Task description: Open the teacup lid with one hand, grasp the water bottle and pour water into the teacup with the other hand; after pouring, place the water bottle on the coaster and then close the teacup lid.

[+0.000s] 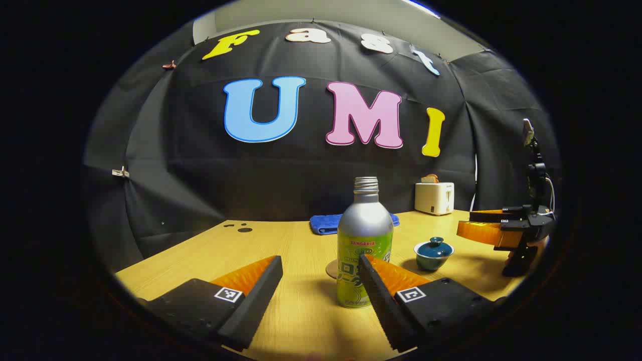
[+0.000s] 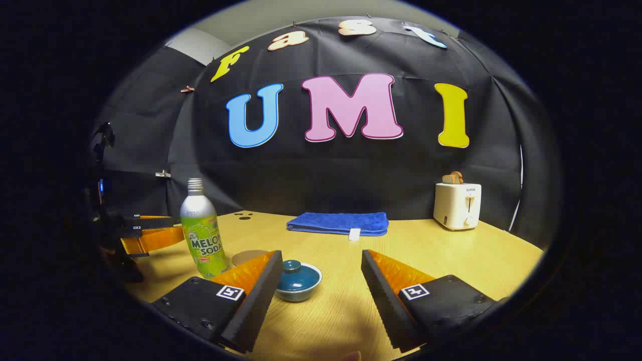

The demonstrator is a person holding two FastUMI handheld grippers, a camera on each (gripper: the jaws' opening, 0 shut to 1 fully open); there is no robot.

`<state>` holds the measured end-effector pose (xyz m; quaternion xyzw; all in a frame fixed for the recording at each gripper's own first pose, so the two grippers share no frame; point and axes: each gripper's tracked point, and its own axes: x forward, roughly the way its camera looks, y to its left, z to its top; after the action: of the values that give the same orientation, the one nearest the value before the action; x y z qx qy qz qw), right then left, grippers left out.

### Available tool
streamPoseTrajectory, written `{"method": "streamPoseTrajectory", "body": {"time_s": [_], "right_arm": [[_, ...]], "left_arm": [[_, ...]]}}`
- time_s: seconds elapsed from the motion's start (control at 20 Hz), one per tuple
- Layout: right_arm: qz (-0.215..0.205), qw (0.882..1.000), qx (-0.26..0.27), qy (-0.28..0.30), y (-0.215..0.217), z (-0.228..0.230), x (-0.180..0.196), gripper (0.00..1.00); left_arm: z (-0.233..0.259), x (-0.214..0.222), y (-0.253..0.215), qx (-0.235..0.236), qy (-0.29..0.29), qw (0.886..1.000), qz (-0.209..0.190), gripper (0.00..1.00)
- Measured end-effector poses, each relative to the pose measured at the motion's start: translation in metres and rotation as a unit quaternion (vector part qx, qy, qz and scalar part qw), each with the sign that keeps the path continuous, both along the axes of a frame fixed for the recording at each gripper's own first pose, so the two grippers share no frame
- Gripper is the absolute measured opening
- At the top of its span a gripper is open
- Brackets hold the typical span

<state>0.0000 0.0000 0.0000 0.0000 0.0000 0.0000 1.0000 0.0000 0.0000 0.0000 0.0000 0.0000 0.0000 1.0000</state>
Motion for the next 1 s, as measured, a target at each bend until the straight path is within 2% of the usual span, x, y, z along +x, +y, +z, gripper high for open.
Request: {"method": "streamPoseTrajectory", "body": {"time_s": [0.25, 0.4, 0.8, 0.9, 1.0], "right_arm": [[0.001, 1.0, 0.0, 0.0, -0.001, -0.001, 0.0, 0.97], [0.031, 1.0, 0.001, 0.002, 0.011, -0.001, 0.002, 0.97], [0.048, 0.999, 0.002, 0.014, 0.018, -0.006, 0.021, 0.97], [0.068, 0.997, 0.0, 0.046, 0.025, -0.017, 0.027, 0.92], [0.082, 0.994, -0.006, 0.067, 0.032, -0.023, 0.031, 0.81]], "left_arm": [[-0.001, 0.001, -0.001, 0.0, 0.0, 1.0, -0.001, 0.96], [0.0, 0.001, -0.001, 0.0, 0.0, 1.0, 0.002, 0.96], [-0.001, 0.0, 0.003, -0.001, 0.001, 1.0, 0.015, 0.96], [-0.002, 0.0, 0.004, -0.001, 0.001, 1.0, 0.015, 0.96], [-0.002, 0.001, 0.002, -0.001, 0.001, 1.0, 0.015, 0.96]]}}
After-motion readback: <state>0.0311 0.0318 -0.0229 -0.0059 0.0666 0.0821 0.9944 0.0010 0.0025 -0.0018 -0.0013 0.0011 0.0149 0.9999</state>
